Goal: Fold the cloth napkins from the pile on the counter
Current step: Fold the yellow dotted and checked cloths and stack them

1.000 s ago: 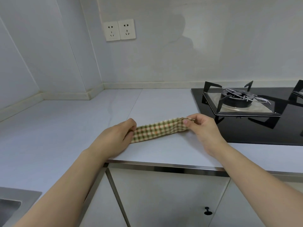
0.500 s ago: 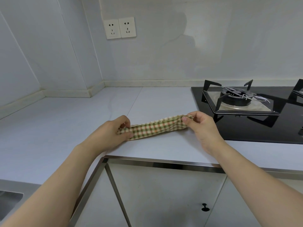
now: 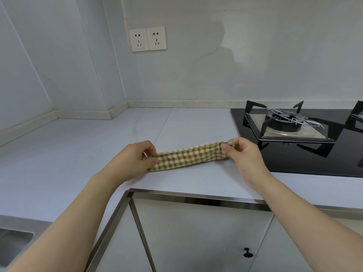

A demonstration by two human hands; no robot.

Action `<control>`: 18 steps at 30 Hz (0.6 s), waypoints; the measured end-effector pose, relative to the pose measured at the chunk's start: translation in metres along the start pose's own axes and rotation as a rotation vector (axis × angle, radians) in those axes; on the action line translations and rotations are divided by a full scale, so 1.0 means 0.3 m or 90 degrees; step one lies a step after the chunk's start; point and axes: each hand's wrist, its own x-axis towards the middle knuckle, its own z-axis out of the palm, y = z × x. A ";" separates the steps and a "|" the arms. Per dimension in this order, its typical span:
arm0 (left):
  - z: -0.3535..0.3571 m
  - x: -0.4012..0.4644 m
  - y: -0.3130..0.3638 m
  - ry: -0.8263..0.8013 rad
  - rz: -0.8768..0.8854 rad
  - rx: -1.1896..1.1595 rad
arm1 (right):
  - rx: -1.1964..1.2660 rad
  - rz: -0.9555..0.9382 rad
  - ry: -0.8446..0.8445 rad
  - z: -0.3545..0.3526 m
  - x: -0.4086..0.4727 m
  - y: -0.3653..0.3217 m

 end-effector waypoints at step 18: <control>-0.103 -0.011 0.086 -0.008 0.013 -0.146 | 0.041 -0.054 0.056 -0.008 0.040 -0.115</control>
